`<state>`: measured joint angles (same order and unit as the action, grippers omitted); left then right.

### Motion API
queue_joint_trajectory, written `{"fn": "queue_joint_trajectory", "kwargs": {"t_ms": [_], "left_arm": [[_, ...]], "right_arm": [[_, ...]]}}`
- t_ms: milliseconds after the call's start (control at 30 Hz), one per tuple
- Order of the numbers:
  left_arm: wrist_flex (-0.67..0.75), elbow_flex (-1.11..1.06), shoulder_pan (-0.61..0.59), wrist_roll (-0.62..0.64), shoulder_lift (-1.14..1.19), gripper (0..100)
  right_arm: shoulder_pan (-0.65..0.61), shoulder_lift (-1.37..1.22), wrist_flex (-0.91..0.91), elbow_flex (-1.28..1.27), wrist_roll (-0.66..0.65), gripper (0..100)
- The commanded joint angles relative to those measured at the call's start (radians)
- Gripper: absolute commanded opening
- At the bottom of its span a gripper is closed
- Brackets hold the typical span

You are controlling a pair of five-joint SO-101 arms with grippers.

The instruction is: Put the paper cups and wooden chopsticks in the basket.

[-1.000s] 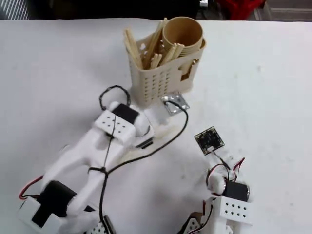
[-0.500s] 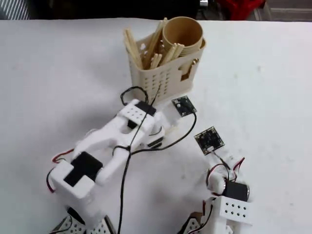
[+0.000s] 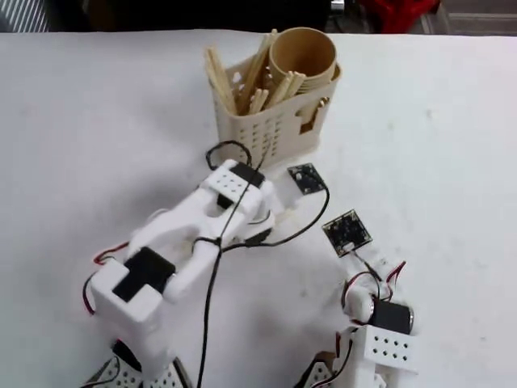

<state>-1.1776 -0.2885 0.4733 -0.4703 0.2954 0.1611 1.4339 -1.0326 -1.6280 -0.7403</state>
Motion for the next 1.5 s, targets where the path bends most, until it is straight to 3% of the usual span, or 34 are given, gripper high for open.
{"fn": "queue_joint_trajectory", "kwargs": {"t_ms": [0, 300, 533, 933, 1267, 1467], "left_arm": [[-0.094, 0.037, -0.002, 0.008, -0.194, 2], [-0.261, 0.08, -0.002, 0.015, -0.65, 2], [-0.235, 0.396, -0.002, 0.106, -0.812, 2], [0.157, 0.994, -0.094, 0.351, -0.369, 2], [0.172, 1.31, -0.171, 0.454, -0.027, 2], [0.14, 1.363, -0.216, 0.47, 0.09, 2]], "right_arm": [[0.002, 0.008, 0.018, 0.003, -0.008, 1.7], [0.002, 0.008, 0.018, 0.003, -0.008, 1.7], [0.002, 0.008, 0.018, 0.003, -0.008, 1.7], [0.002, 0.008, 0.018, 0.003, -0.008, 1.7], [0.002, 0.01, 0.018, 0.003, -0.009, 1.7], [0.002, 0.01, 0.018, 0.003, -0.009, 1.7]]}}
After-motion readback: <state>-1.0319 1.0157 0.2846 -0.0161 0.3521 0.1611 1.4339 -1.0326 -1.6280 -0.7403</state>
